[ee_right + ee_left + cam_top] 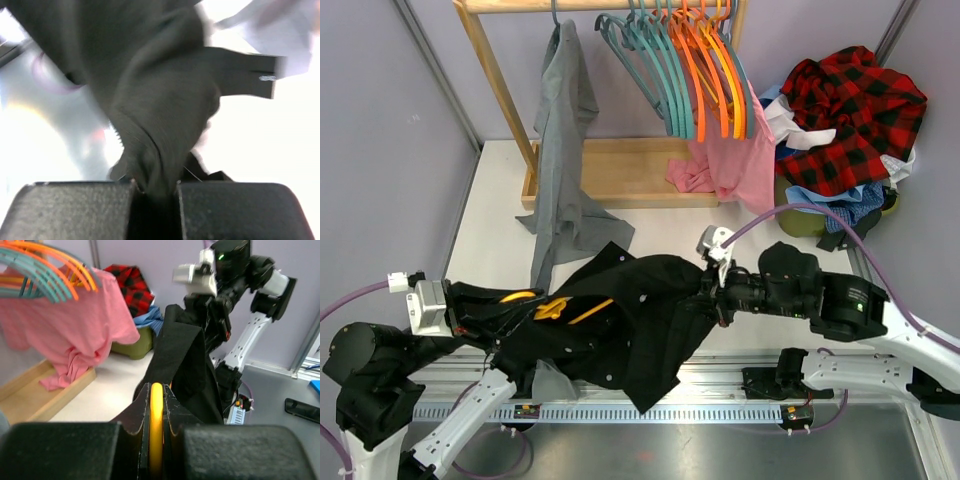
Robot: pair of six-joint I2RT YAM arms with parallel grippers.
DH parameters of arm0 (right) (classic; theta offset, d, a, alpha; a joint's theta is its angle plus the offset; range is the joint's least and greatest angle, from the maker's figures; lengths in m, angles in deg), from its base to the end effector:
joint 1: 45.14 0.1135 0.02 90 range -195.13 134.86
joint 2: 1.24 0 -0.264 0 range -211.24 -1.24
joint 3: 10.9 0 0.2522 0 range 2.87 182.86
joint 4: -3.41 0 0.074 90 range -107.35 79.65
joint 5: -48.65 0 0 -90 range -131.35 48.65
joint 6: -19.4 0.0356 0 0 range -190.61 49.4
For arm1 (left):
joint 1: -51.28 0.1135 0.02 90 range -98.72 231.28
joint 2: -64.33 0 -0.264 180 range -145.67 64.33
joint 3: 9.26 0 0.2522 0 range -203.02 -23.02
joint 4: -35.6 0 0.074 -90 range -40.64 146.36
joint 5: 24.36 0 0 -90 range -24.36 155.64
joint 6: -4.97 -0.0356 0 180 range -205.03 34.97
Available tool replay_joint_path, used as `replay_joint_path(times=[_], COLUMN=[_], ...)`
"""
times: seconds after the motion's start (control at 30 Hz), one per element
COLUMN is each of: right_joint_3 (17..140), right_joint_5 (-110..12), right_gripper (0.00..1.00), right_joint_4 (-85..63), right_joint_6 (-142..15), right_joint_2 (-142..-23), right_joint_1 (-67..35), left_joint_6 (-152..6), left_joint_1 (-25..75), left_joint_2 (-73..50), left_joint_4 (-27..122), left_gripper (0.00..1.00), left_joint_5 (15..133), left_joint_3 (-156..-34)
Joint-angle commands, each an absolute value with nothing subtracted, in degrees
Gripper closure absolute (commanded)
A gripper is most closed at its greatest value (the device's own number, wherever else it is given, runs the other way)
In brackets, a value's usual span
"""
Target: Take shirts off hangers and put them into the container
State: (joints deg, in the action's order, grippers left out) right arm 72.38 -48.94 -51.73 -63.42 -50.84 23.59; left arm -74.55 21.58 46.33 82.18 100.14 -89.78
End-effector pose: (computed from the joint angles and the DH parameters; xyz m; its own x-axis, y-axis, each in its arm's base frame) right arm 0.0538 0.1512 0.4144 -0.2527 -0.3076 -0.9173 -0.9441 0.2857 0.1643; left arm -0.0233 -0.0099 0.4472 0.0743 -0.2149 -0.9738 0.9101 0.4138 -0.0219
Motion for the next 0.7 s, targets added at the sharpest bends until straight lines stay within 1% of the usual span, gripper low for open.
replay_joint_path(times=[0.0, 0.07, 0.1, 0.17, 0.2, 0.3, 0.4, 0.47, 0.53, 0.57, 0.6, 0.63, 0.67], right_joint_3=[72.22, 71.77, 71.25, 70.55, 69.93, 68.96, 69.22, 69.14, 68.00, 66.34, 65.37, 64.66, 63.26], right_joint_5=[-29.28, -20.39, -9.99, -0.87, 6.92, 14.87, 15.78, 14.91, 13.07, 9.23, 6.58, 4.21, 0.61], right_gripper=[1.00, 1.00, 1.00, 1.00, 1.00, 1.00, 1.00, 1.00, 1.00, 1.00, 1.00, 1.00, 1.00], right_joint_4=[-46.30, -43.93, -43.40, -41.38, -40.76, -38.13, -38.20, -39.17, -38.83, -38.04, -35.77, -34.96, -34.35], right_joint_6=[-60.50, -58.31, -57.34, -55.67, -55.23, -55.31, -55.58, -54.70, -54.26, -54.17, -54.34, -54.43, -53.82], right_joint_2=[-45.55, -42.13, -41.06, -37.56, -36.67, -34.29, -36.03, -38.49, -40.16, -41.91, -42.89, -44.12, -46.56], right_joint_1=[23.95, 23.95, 23.86, 23.95, 23.86, 23.86, 23.86, 23.95, 23.95, 23.86, 23.95, 23.95, 23.95], left_joint_6=[-78.96, -80.28, -80.63, -81.60, -82.12, -84.67, -86.35, -85.48, -81.97, -77.87, -75.39, -73.36, -69.77], left_joint_1=[21.66, 21.66, 21.57, 21.57, 21.57, 21.57, 21.57, 21.57, 21.57, 21.57, 21.57, 21.57, 21.57], left_joint_2=[45.88, 45.61, 45.70, 46.05, 45.88, 43.43, 41.92, 42.79, 46.11, 47.53, 48.67, 49.99, 51.74], left_joint_4=[89.93, 92.85, 95.04, 96.20, 97.33, 100.58, 101.48, 99.12, 90.00, 85.70, 76.35, 72.34, 68.56], left_gripper=[1.00, 1.00, 1.00, 1.00, 1.00, 1.00, 1.00, 1.00, 1.00, 1.00, 1.00, 1.00, 1.00], left_joint_5=[94.47, 93.42, 93.50, 94.02, 96.20, 102.10, 107.46, 110.44, 112.12, 112.22, 111.52, 109.86, 105.76], left_joint_3=[-92.37, -92.54, -92.37, -91.76, -91.32, -91.49, -92.45, -92.02, -89.30, -87.72, -86.06, -82.73, -81.31])
